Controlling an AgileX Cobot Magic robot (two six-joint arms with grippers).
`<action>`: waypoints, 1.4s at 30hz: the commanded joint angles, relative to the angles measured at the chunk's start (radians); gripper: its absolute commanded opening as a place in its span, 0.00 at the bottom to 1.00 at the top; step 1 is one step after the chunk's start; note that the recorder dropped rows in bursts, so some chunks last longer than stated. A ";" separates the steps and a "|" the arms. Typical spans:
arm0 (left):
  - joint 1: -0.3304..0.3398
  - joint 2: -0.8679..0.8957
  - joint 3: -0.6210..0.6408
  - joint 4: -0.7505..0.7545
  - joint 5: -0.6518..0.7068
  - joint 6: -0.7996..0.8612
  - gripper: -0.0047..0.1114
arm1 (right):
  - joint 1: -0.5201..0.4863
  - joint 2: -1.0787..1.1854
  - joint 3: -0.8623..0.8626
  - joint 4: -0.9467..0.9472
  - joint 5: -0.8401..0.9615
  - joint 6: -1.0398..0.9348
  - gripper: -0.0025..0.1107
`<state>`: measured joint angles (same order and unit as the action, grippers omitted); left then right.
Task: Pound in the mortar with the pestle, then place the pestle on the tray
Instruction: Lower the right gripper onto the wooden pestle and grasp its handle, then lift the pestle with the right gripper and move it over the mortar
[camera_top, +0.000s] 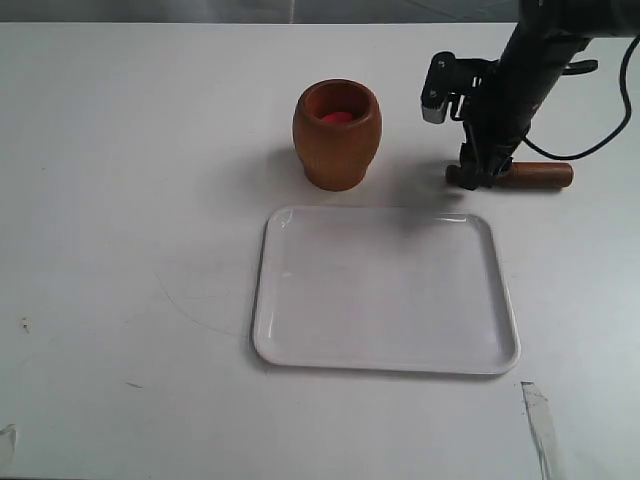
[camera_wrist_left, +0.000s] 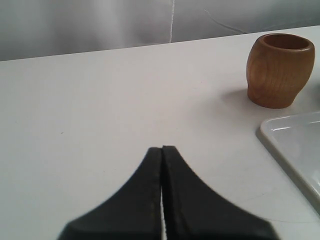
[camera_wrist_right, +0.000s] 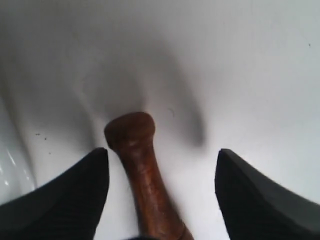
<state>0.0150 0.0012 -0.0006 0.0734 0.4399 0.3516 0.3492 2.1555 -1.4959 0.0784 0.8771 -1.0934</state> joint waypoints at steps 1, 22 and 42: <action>-0.008 -0.001 0.001 -0.007 -0.003 -0.008 0.04 | 0.001 0.013 -0.007 0.010 -0.007 -0.024 0.48; -0.008 -0.001 0.001 -0.007 -0.003 -0.008 0.04 | 0.001 0.025 -0.007 0.001 -0.024 0.030 0.02; -0.008 -0.001 0.001 -0.007 -0.003 -0.008 0.04 | 0.149 -0.380 0.167 1.666 -0.257 -1.052 0.02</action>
<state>0.0150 0.0012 -0.0006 0.0734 0.4399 0.3516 0.4699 1.7772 -1.3734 1.7033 0.6274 -2.0447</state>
